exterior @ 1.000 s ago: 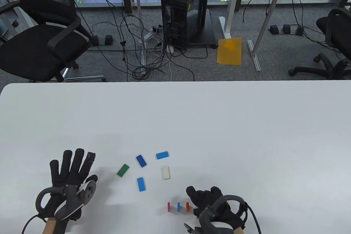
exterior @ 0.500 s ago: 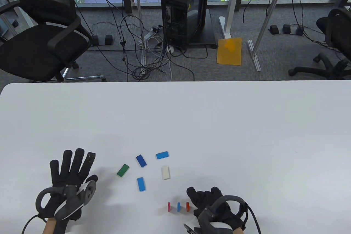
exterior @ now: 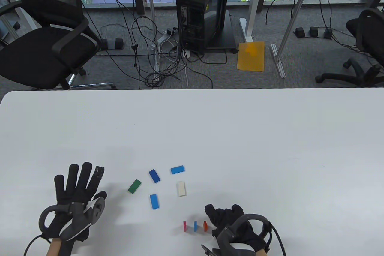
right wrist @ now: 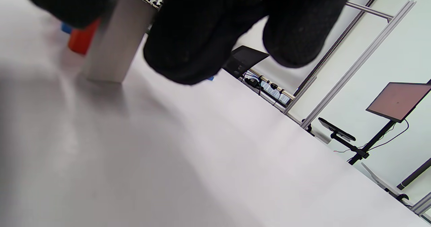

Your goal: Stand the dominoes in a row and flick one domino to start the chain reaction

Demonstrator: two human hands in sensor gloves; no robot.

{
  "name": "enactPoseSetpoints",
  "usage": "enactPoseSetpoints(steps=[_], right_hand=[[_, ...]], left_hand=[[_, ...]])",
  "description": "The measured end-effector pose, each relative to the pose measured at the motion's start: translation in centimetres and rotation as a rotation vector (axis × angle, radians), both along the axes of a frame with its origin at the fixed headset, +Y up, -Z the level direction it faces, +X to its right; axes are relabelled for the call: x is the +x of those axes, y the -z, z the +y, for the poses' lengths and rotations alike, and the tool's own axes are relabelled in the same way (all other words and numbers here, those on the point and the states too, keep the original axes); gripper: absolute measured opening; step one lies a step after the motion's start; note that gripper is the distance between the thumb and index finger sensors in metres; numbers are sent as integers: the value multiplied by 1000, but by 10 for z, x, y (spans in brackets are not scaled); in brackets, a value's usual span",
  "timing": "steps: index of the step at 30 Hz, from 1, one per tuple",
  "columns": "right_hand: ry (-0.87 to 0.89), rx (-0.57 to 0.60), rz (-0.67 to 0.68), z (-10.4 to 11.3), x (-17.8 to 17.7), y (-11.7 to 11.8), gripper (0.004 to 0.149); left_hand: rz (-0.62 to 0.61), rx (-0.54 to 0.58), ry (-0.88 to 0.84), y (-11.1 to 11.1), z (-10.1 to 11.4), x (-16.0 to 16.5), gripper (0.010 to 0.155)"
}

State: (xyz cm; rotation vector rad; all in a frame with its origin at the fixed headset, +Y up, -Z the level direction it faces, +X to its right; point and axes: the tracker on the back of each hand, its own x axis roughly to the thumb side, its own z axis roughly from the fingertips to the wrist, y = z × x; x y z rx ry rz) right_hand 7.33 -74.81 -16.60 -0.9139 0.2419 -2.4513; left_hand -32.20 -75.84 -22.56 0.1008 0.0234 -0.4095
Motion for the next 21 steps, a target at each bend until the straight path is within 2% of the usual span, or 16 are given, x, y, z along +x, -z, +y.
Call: enactPoseSetpoints(steps=[14, 21], right_hand=[[82, 43, -8, 16, 6, -5, 88], [212, 76, -60, 44, 18, -8, 88]], left_hand=[[3, -2, 2, 0, 0, -1, 72], [2, 10, -12, 0, 2, -1, 72]])
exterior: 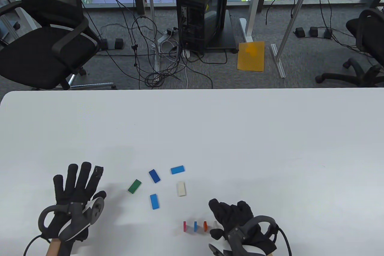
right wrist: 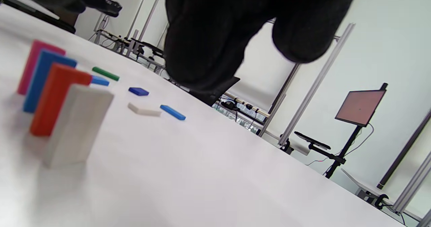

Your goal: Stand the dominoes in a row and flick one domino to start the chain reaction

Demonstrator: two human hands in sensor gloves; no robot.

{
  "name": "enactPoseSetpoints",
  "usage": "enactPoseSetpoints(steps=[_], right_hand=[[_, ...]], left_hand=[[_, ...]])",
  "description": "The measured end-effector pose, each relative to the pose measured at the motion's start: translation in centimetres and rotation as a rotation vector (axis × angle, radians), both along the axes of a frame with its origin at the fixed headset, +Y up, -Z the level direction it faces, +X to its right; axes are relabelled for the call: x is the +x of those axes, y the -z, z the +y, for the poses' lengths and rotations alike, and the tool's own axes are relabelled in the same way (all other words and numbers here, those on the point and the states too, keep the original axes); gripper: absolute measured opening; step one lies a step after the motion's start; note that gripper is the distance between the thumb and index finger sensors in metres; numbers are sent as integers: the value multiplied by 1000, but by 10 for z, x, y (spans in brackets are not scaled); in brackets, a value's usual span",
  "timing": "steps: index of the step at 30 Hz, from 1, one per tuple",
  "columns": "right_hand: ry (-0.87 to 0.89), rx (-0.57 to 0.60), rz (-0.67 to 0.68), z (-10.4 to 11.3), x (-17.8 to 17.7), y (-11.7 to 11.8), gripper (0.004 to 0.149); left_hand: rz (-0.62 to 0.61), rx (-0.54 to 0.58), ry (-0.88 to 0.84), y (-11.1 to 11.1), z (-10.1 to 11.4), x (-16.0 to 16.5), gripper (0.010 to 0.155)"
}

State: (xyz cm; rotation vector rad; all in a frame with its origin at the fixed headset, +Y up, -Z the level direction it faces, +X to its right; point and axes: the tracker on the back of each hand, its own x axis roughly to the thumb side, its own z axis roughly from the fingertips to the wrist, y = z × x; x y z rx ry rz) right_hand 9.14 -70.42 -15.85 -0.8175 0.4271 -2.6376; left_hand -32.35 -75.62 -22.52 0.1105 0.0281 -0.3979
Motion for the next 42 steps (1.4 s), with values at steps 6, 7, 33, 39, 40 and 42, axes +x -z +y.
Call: enactPoseSetpoints(steps=[6, 7, 33, 39, 40, 42], right_hand=[[55, 20, -44, 34, -4, 8, 85], [45, 21, -49, 40, -7, 11, 84], [-427, -335, -256, -18, -154, 134, 80], [-467, -336, -270, -25, -142, 133, 79], [-465, -344, -264, -27, -141, 134, 79], [-465, -297, -262, -25, -138, 133, 78]], left_hand=[[-5, -5, 4, 0, 0, 1, 72], [-5, -6, 4, 0, 0, 1, 72], [3, 28, -14, -2, 7, -4, 72], [1, 26, -10, -2, 8, -3, 72], [1, 26, -10, -2, 8, -3, 73], [1, 23, -11, -2, 7, -3, 73]])
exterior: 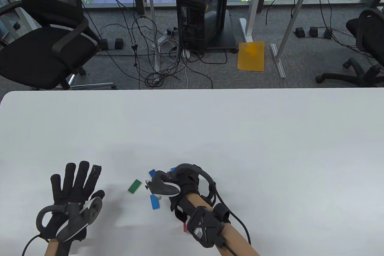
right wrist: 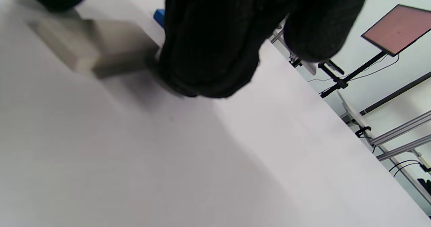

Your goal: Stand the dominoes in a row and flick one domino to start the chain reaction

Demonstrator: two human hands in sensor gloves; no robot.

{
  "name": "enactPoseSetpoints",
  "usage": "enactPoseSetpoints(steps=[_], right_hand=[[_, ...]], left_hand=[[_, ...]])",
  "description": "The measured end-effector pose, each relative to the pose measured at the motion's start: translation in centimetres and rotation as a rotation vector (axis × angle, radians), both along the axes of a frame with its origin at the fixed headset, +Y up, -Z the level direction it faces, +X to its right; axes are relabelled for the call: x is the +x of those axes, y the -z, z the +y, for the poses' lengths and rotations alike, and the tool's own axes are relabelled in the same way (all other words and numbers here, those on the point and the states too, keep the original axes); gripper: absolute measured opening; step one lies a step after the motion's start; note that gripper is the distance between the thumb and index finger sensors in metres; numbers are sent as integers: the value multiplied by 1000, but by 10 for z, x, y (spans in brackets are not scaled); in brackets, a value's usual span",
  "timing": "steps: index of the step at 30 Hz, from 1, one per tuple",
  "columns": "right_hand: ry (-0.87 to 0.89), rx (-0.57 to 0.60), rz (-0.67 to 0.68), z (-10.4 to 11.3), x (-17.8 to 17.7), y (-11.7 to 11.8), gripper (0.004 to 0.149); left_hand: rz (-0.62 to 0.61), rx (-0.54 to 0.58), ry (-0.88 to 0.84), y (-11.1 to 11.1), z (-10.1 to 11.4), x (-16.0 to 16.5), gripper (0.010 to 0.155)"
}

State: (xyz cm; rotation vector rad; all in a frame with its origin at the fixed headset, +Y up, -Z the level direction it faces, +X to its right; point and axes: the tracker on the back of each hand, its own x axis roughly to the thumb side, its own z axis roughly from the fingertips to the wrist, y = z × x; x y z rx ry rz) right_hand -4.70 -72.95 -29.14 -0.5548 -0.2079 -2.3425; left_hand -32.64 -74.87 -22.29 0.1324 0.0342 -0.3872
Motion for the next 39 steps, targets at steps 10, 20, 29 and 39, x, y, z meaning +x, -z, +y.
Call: enactPoseSetpoints(steps=[10, 20, 29, 39], right_hand=[[-67, -48, 54, 11, -1, 4, 74], [9, 26, 73, 65, 38, 0, 68], [109, 150, -4, 132, 129, -33, 58], [307, 247, -127, 128, 183, -89, 44]], left_hand=[[-3, -9, 0, 0, 0, 0, 72], [-15, 0, 4, 1, -2, 1, 72], [-16, -10, 9, 1, -4, 2, 72], [-17, -9, 11, 1, -4, 3, 72]])
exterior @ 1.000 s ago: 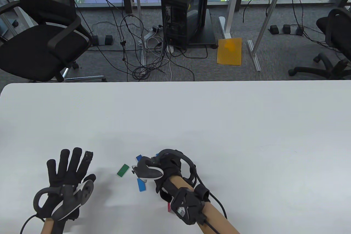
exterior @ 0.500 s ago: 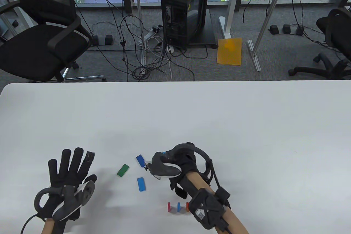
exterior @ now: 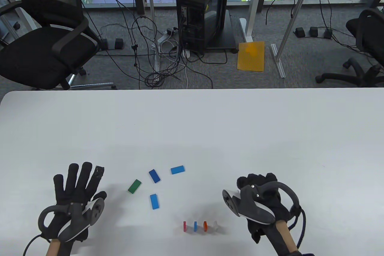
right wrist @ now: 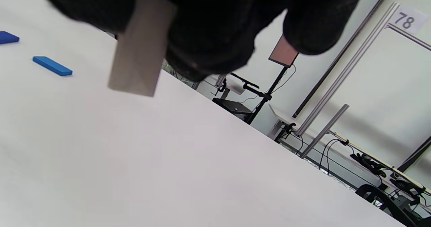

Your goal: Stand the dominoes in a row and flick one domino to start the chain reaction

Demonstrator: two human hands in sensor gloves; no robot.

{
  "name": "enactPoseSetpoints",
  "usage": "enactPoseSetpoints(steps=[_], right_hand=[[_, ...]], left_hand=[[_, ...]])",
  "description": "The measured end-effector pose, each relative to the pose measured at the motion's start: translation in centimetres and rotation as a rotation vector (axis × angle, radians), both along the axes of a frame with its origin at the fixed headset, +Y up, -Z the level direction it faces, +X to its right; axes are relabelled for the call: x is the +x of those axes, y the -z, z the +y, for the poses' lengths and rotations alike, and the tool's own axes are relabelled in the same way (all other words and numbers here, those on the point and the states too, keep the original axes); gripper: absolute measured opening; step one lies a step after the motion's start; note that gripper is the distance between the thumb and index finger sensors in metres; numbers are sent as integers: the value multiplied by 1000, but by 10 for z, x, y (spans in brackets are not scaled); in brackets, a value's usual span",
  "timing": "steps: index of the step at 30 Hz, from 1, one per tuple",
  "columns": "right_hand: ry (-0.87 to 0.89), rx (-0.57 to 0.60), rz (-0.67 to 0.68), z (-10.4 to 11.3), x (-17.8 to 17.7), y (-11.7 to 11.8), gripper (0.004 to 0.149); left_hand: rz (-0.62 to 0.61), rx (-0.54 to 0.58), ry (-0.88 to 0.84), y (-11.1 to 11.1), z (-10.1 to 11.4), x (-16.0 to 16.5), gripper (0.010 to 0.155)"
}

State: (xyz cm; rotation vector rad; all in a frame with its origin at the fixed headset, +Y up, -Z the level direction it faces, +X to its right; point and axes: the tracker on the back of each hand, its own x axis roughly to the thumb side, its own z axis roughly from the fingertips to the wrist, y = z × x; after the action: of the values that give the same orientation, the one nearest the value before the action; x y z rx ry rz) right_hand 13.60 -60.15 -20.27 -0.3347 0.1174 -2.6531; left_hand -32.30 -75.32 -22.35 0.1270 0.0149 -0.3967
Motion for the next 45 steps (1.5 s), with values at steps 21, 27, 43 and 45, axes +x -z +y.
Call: enactPoseSetpoints(steps=[21, 27, 43, 45], right_hand=[[52, 39, 135, -64, 9, -35, 77], [43, 32, 180, -65, 1, -39, 78], [-26, -24, 327, -98, -25, -39, 82], [-22, -28, 334, -100, -27, -39, 82]], left_hand=[[20, -18, 14, 1, -1, 0, 72], [19, -11, 11, 1, -1, -1, 72], [11, -13, 12, 1, -1, 0, 72], [10, -12, 10, 1, -2, 0, 72]])
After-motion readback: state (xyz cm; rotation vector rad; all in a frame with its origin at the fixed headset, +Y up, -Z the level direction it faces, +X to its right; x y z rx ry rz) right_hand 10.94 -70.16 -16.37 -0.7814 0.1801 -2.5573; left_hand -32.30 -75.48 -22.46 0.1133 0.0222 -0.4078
